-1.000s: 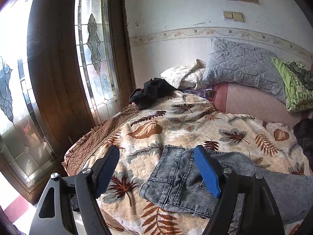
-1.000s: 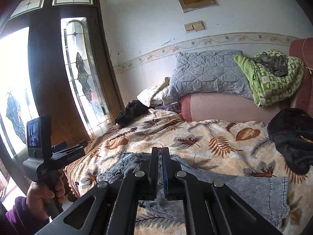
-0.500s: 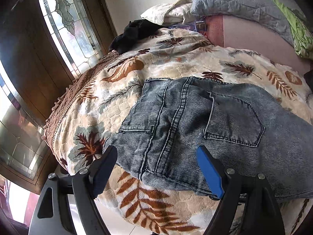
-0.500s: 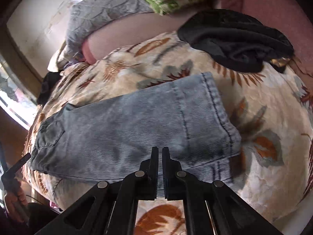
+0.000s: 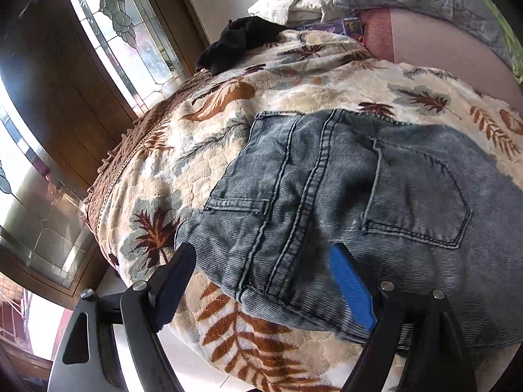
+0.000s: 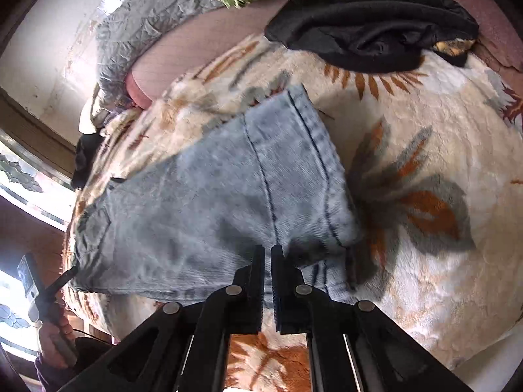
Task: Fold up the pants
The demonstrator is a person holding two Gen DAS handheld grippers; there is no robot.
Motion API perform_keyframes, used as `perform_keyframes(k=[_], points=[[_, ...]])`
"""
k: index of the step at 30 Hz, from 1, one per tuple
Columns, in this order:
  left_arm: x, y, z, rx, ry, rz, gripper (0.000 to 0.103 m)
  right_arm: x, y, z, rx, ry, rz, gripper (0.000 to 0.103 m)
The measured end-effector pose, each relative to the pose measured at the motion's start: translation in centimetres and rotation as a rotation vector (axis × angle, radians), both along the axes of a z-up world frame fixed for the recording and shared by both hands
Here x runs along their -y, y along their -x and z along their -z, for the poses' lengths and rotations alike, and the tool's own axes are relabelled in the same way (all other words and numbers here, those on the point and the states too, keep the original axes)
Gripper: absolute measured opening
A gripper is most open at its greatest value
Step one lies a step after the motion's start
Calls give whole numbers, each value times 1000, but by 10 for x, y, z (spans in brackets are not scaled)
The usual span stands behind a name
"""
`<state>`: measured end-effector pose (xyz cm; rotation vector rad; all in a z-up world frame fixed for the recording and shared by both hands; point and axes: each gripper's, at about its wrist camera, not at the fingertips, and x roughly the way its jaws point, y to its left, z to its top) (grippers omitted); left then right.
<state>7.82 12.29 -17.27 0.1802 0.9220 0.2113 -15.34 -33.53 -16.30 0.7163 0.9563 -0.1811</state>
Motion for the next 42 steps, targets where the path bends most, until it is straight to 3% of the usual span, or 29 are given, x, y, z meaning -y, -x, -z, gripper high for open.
perform_keyframes(k=[6,9,11,13,16,17,19,21,23,25,26,28,31,34,36,38,42], points=[[68,7,-19,22,67,181,85,20,-49,-22,131,30,79,6],[118,14,-8,0,86,301,85,35,-80,-8,100,0,100,6],[153,19,4,-6,53,377,85,40,-96,5,80,6,103,6],[178,21,20,-49,7,424,85,45,-107,29,-8,38,95,6],[192,26,50,-168,-81,456,85,57,-93,41,9,-57,111,5],[190,32,50,-136,-84,473,85,58,-87,37,-12,-79,114,5],[187,37,45,-126,-72,491,85,57,-67,19,9,-60,119,6],[182,37,36,-142,11,489,85,54,-41,-1,67,-64,116,6],[184,42,27,-123,63,498,85,50,-16,-14,85,-97,121,20],[194,49,16,-85,93,537,85,43,14,-18,122,-109,152,80],[201,53,12,-59,99,554,85,39,30,-17,139,-126,190,85],[215,59,7,-24,90,577,85,34,54,-11,168,-201,216,85],[235,58,11,-46,108,603,85,30,73,6,143,-291,277,85],[255,59,24,-62,66,619,85,29,74,26,107,-353,319,85],[260,61,36,-94,48,626,85,32,69,35,134,-417,328,85],[261,64,48,-135,40,638,85,35,65,44,127,-423,385,85],[254,69,49,-139,81,641,85,34,58,51,227,-499,427,83]])
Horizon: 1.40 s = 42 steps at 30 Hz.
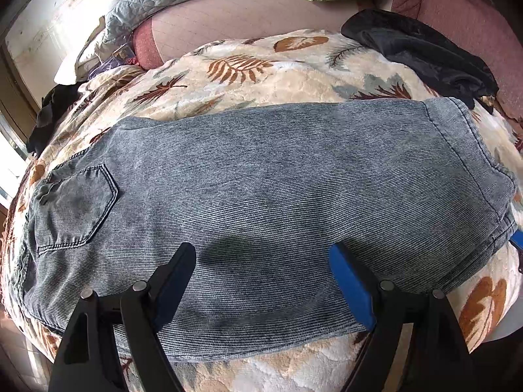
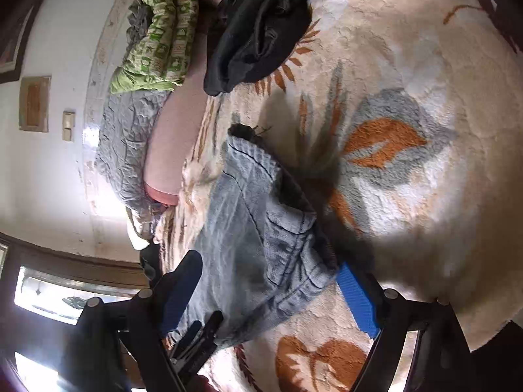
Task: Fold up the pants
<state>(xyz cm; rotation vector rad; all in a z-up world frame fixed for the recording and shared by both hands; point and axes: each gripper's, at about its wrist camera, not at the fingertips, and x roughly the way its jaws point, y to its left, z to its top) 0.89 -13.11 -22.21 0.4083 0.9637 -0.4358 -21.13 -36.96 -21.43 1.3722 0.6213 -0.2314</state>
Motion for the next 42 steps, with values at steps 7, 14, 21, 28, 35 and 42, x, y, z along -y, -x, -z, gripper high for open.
perform_keyframes(k=[7,14,21,28,35,42], points=[[1,2,1,13,-4,16,85,-13,-30,13,-57,51,5,23],[-30,-10,-5,0,-17,-40,85,-29,-43,-27,-74,273,-6,12],[-123,-32,-29,-39,102,-217,85,-95,-97,-100,75,454,-196,12],[-212,-42,-56,28,152,-396,85,-217,-181,-118,90,506,-570,21],[-246,-55,-50,34,174,-483,85,-248,-194,-104,135,380,-759,69],[-192,-44,-42,19,249,-276,85,-172,-189,-95,42,397,-594,61]])
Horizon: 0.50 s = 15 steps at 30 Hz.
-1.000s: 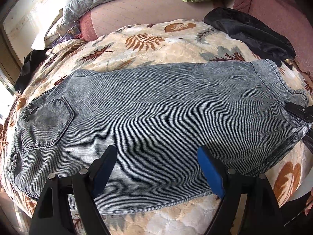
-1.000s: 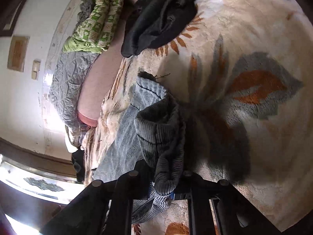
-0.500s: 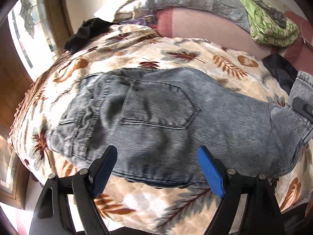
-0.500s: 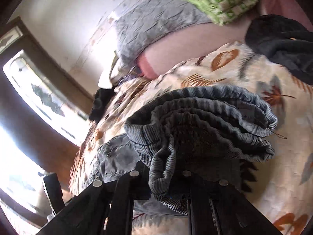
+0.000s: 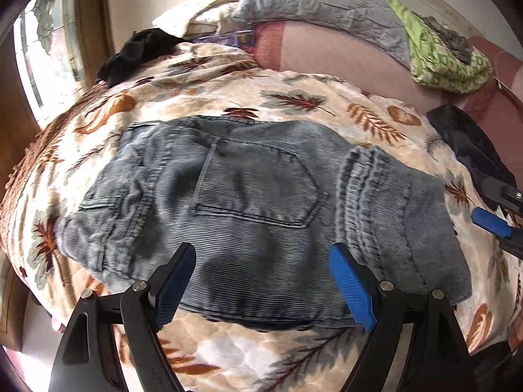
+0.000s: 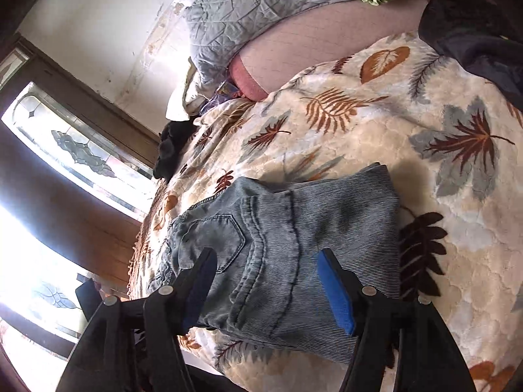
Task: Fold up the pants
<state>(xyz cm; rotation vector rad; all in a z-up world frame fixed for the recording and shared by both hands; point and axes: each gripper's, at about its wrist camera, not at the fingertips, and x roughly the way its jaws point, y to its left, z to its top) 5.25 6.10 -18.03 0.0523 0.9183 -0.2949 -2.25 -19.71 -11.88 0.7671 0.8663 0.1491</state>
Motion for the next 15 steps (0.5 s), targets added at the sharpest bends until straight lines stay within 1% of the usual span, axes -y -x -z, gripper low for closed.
perform_keyframes(k=[1,3,4,6,8,9,10,11,12,13,14,15], points=[[9,2,2,-2,8,28,85,0,-6,4,-22,14,-8,51],[25,2,5,-1,-4,68,85,-4,-20,19,-63,42,-19,40],[32,3,6,10,-15,81,85,-6,-28,25,-73,61,-18,38],[43,1,11,4,-30,111,85,-12,-47,35,-76,104,-12,38],[51,-4,23,-43,-51,140,85,-17,-68,45,-68,102,3,38],[55,-7,32,-79,-74,155,85,-20,-82,55,-95,97,-4,38],[55,-8,36,-94,-75,159,85,-26,-98,69,-159,103,-44,39],[54,-8,35,-93,-60,162,85,-34,-111,81,-227,140,-79,39],[52,-9,33,-96,-54,168,85,-37,-114,78,-214,177,-76,39],[50,-10,31,-101,-43,174,85,-39,-115,71,-214,189,-75,40],[45,-10,28,-105,-25,169,85,-39,-113,65,-215,184,-70,40],[38,-9,25,-103,-10,159,85,-37,-107,57,-191,160,-65,40]])
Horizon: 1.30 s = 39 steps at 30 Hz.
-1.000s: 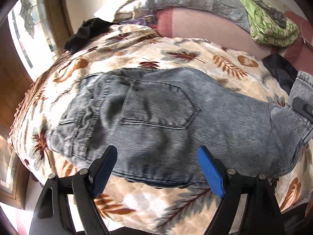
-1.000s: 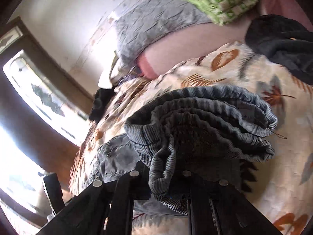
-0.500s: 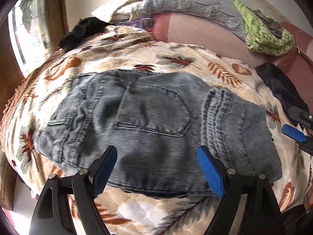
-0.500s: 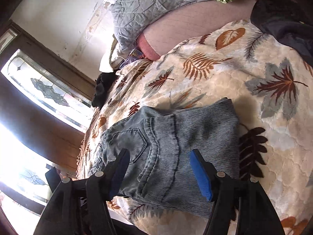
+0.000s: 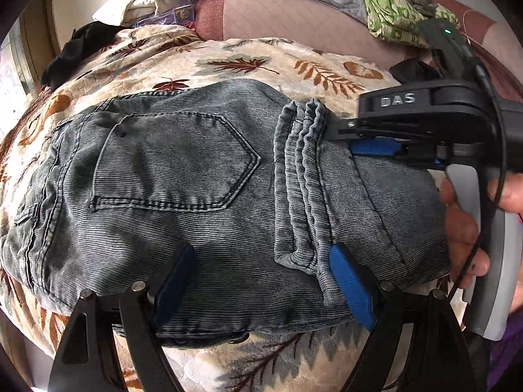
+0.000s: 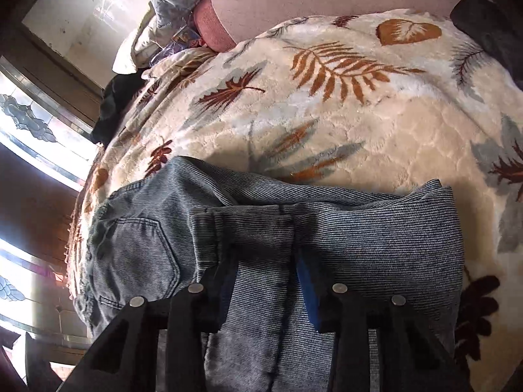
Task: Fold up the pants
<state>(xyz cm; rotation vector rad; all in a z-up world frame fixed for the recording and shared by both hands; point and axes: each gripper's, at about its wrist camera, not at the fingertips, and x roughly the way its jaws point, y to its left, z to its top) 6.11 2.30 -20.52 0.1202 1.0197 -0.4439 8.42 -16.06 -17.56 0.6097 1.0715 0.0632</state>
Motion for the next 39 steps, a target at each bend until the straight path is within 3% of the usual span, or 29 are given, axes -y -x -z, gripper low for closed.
perform_keyframes(k=[3,4,6,9,11,13,16,20,25,28,34,36,38,39], points=[[-29,9,-20,65,-9,-52,85,3,32,-24,83,-31,-9,43],[-44,12,-32,95,8,-89,85,2,43,-31,90,-31,-22,49],[-81,15,-58,160,40,-154,85,-3,69,-43,125,-21,-59,51],[-142,12,-82,254,-68,-301,86,-7,105,-59,188,-29,-108,51],[-185,1,-83,181,-48,-370,86,-8,124,-66,233,-13,-109,51],[-228,-8,-75,58,19,-471,86,-6,140,-71,280,28,-89,57],[-265,-9,-50,-125,151,-588,86,0,149,-69,311,23,-72,57],[-259,-6,-21,-265,274,-639,86,14,153,-63,305,6,-33,57],[-230,-20,-6,-318,328,-648,86,22,161,-70,350,20,-26,57],[-229,-29,1,-300,379,-724,86,22,164,-72,370,30,-32,57],[-217,-55,20,-274,396,-738,85,17,163,-69,368,49,-61,57],[-213,-56,14,-211,396,-743,85,17,160,-65,353,63,-53,57],[-207,-61,12,-185,379,-718,58,22,156,-60,333,73,-30,57],[-205,-66,15,-200,379,-704,39,26,154,-57,322,64,-14,57]])
